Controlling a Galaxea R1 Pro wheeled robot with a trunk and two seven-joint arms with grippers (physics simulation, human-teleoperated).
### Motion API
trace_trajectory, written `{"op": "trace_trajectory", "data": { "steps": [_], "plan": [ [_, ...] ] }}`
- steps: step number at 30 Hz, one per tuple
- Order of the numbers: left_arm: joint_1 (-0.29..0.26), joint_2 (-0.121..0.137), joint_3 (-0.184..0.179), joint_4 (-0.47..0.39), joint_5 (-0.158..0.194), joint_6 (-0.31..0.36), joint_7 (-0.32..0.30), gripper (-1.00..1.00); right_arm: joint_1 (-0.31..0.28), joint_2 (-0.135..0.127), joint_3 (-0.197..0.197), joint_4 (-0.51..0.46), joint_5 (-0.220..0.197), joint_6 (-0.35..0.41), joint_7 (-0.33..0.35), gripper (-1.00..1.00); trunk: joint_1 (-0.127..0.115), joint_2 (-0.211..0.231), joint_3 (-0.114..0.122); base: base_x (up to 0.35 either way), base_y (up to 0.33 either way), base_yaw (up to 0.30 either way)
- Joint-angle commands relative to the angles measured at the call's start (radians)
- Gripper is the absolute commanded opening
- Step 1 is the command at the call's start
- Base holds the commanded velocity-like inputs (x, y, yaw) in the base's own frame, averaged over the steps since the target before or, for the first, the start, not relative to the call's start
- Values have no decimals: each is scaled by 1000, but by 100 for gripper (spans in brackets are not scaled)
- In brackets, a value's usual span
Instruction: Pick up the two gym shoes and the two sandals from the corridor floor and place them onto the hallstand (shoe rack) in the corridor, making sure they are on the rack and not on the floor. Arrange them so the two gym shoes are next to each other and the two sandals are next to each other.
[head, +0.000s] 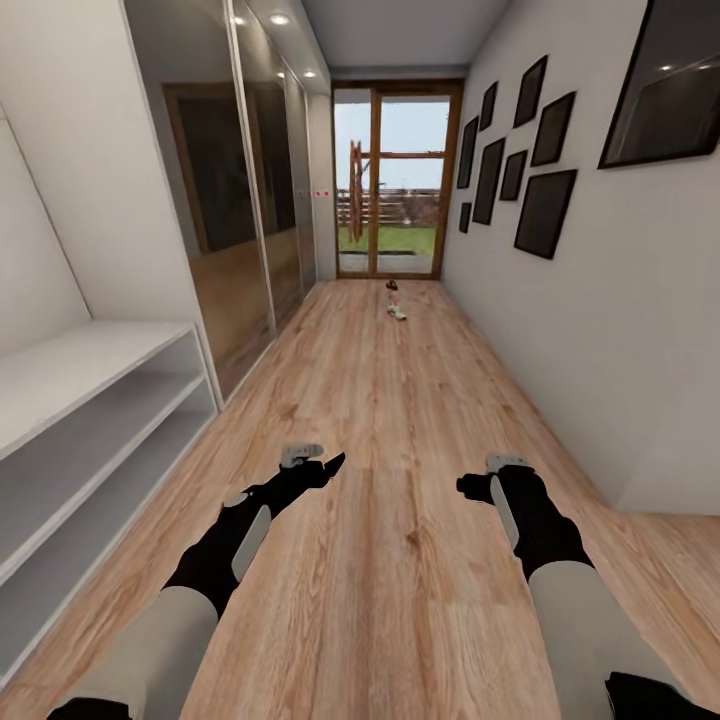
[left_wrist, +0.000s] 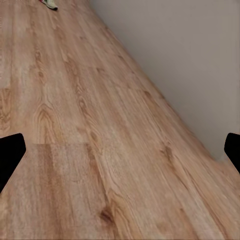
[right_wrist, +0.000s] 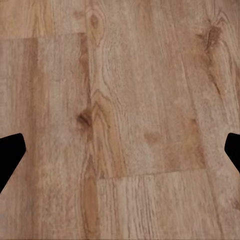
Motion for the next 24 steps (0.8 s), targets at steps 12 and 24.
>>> {"op": "trace_trajectory", "data": {
  "steps": [12,24],
  "plan": [
    [0,0,-1,-1,12,10,-2,100,-1,2,-3,-1,10,5,4,100,0,0,-1,343,151,0],
    [0,-1,-2,-1,11,10,-1,100,-1,2,-3,-1,10,5,4,100,0,0,-1,340,140,0]
  ]
}}
